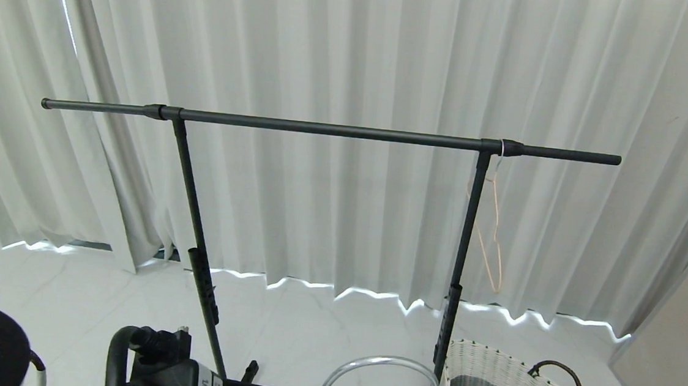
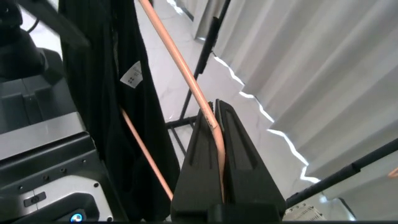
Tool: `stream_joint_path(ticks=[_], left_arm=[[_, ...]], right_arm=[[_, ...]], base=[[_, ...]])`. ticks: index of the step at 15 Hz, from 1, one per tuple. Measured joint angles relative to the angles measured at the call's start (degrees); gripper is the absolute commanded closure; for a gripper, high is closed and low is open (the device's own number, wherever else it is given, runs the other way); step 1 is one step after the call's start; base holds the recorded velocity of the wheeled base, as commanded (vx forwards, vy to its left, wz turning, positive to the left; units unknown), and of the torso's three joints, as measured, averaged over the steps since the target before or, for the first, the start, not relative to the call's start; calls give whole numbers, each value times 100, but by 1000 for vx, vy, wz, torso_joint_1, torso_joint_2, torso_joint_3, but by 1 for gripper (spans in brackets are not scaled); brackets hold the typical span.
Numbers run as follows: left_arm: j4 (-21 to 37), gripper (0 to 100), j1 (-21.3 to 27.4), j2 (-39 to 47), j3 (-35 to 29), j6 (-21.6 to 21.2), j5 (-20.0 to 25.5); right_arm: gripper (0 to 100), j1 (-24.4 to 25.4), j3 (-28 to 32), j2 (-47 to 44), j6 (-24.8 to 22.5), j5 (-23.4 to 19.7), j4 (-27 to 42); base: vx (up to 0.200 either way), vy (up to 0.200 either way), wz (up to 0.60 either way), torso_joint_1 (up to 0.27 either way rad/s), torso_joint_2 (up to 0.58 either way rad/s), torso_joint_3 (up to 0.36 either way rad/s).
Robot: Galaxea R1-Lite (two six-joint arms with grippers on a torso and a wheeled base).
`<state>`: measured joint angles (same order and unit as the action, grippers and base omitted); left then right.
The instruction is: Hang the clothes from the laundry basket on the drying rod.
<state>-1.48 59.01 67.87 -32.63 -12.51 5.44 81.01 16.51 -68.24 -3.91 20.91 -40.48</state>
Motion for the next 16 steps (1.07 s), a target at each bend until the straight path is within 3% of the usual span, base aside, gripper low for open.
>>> stream_joint_path(ticks=[5,6,10,15,16], left_arm=[[0,100,5,21,69,-7,-2],[0,100,5,21,72,-5,-5],[6,100,-1,13,111,-7,-119],[2,100,-23,-4,168,-306,-1712],[2,100,-30,-6,171,-299,-1824]], right_arm=[[100,0,11,2,-7,2,1],[0,0,5,5,-7,2,-2],[0,0,-22,6,-54,28,-10],[0,-617,-110,55,-60,49,-5],[0,-785,-149,72,-54,46,0]], base=[[0,0,0,0,0,0],[0,0,0,0,0,0],[0,0,0,0,0,0],[0,0,0,0,0,0],[0,0,0,0,0,0]])
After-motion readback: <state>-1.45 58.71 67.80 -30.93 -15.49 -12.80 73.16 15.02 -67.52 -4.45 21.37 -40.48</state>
